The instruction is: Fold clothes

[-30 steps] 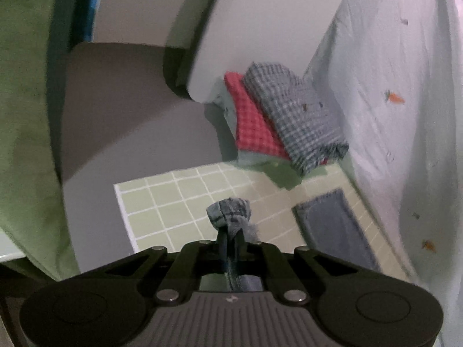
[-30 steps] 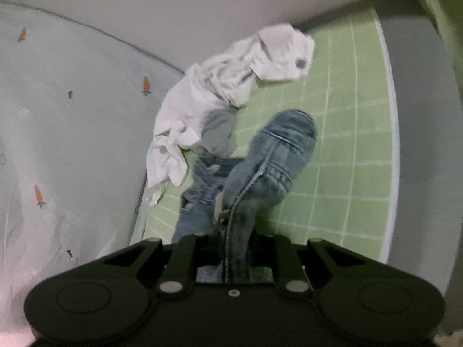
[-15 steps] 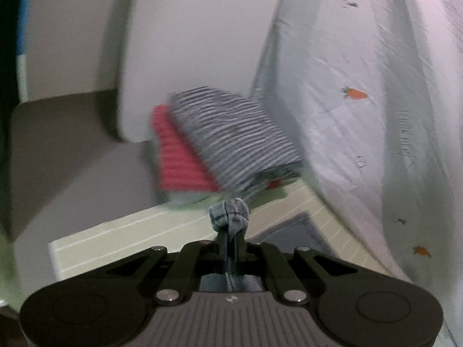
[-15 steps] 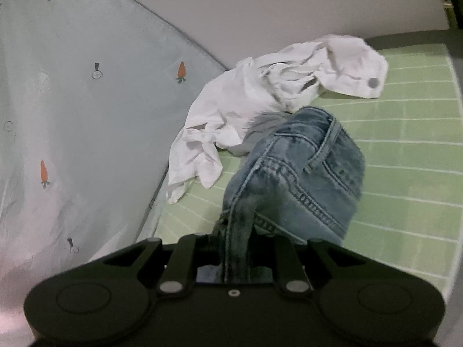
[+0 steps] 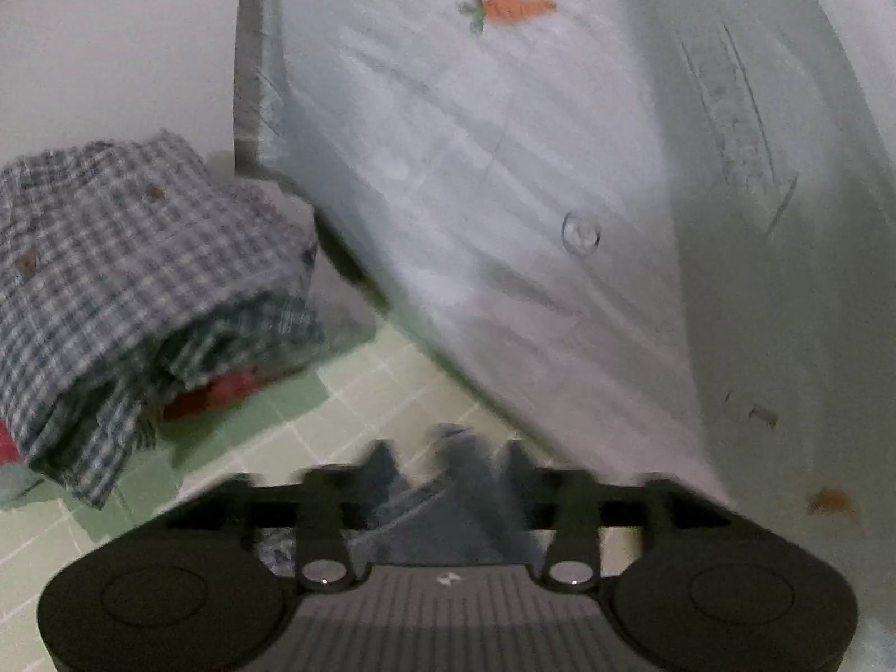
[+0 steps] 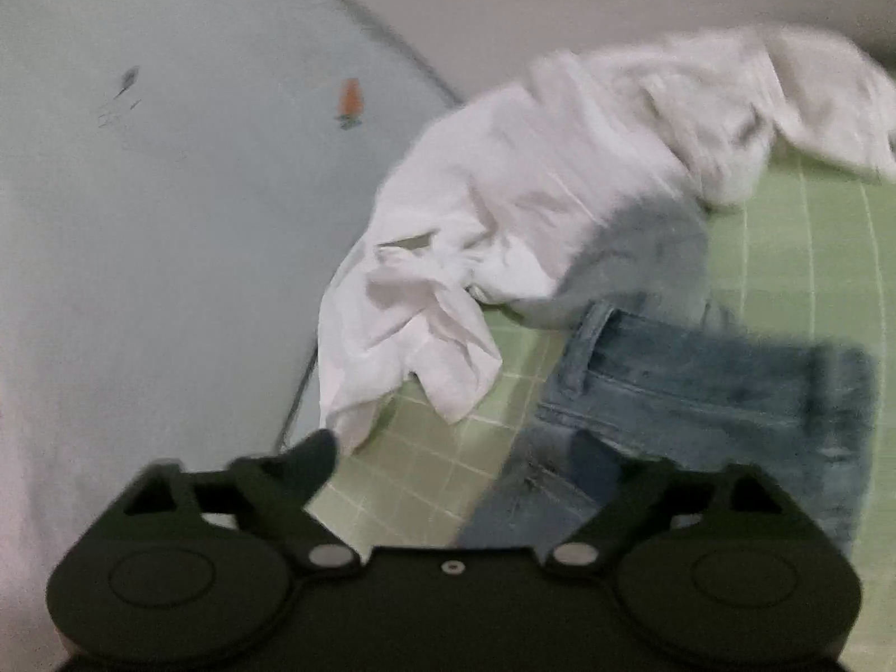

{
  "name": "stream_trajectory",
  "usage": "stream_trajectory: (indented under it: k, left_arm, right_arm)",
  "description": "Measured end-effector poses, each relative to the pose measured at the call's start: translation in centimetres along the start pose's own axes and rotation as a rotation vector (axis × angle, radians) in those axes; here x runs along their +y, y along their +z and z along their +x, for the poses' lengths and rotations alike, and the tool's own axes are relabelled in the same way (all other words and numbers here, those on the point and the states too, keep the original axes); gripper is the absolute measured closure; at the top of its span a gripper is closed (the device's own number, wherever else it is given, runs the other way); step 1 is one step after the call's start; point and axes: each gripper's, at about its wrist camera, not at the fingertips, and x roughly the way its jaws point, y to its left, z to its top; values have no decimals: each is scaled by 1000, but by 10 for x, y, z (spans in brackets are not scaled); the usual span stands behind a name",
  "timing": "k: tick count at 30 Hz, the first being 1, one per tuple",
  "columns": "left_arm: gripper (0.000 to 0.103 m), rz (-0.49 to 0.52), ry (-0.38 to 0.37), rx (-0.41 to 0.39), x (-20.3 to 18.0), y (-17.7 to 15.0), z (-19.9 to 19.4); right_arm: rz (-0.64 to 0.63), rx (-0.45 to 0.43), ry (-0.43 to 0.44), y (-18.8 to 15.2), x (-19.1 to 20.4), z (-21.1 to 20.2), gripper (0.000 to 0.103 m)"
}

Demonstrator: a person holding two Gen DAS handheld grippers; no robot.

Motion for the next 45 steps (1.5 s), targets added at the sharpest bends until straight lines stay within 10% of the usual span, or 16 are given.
stream_trajectory:
  k: [10,18,20,22,26,36,39,42,45]
  left_arm:
    - [25,-113,176,232,88,-78,7]
    - [22,-128,140,237,86,-94,15]
    - [43,-112,165,226,82,-94,15]
    - [101,-94,210,223,81,-94,13]
    - [99,-86,257,217,87,-96,8]
    - [98,-121,162,341,152,-163,-72]
    - [89,-74,126,344,169,-187,-103]
    - [78,-47,65,312,183,-193,-127]
    - [31,-25,24,267,192,-190,-145]
  right_arm:
    - [57,88,-304,-90,-61,-34,0]
    - [42,149,-195,-111,-49,-19,1]
    - [-47,156,-226,-115,-36,-11,12]
    - [-184,169,-293,-117,-20,-5,45]
    - [-255,184,-256,-111,-25,-16,63]
    - [-340,154,-292,-77,-60,-20,62]
    - [-362,185,-302,-74,-65,-20,52]
    - [-399,220,-309,-81,-65,-24,15]
    - [-419,225,-251,-108,-64,-41,1]
